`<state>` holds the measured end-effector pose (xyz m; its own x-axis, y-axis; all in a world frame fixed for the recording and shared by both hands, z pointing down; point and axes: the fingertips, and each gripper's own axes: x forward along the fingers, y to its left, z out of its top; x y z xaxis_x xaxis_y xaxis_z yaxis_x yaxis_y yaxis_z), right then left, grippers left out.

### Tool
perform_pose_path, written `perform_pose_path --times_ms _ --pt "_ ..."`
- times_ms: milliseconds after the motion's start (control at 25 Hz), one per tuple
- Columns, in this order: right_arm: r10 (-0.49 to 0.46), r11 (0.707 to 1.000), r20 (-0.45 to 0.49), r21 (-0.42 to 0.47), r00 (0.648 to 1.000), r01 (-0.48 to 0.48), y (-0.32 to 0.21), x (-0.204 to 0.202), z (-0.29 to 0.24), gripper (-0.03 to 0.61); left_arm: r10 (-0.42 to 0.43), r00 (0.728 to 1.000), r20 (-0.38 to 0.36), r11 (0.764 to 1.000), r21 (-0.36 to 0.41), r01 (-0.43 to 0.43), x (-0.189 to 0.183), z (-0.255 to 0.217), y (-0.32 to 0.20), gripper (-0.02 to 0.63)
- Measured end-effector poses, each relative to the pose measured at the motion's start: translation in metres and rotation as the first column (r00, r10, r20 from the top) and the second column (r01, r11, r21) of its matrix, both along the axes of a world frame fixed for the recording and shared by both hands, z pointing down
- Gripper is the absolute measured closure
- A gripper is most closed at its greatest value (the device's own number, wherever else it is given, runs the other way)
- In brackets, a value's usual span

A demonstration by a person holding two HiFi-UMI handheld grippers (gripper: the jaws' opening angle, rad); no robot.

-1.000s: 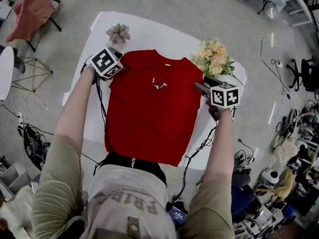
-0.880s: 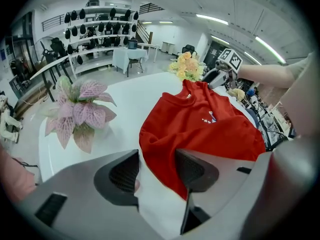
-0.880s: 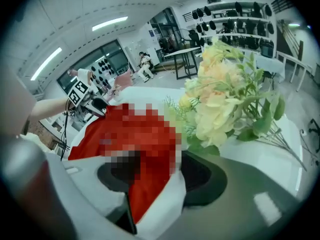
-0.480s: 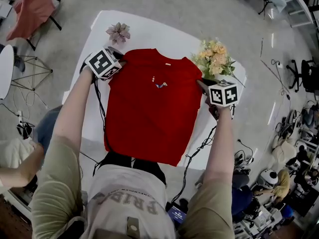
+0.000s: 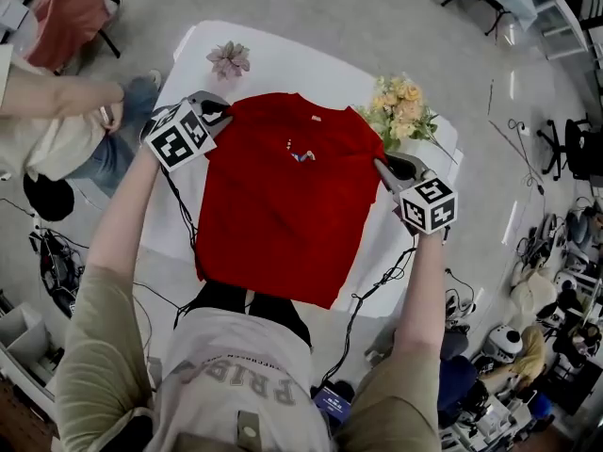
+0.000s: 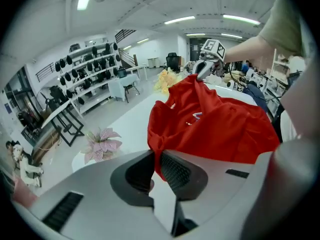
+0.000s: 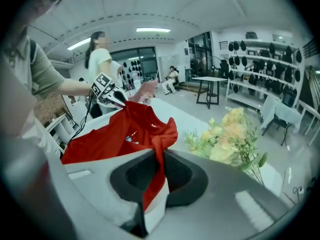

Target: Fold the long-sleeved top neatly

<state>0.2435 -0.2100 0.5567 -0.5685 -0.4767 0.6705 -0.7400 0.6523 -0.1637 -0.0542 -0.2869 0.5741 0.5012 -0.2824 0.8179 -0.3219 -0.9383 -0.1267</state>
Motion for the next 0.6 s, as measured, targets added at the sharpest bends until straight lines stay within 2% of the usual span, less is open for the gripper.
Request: perform_pose_path --times_ms 160,440,600 --pt "-0.052 0.997 0.007 0.054 0.999 0.051 0.024 -0.005 -0.021 0.538 0.049 0.998 -0.025 0.998 0.033 -0.049 -0.009 -0.017 0.024 0.571" --pt "-0.164 0.984 0.005 0.074 0.987 0.163 0.087 -0.019 -0.042 0.538 0.140 0.988 -0.062 0.990 0.033 -0.138 -0.025 -0.040 0.088 0.571" --pt "-0.213 0.975 -0.016 0.053 0.977 0.213 0.130 -0.032 -0.033 0.538 0.184 0.982 -0.032 0.983 0.009 -0.184 -0.033 -0.025 0.135 0.571"
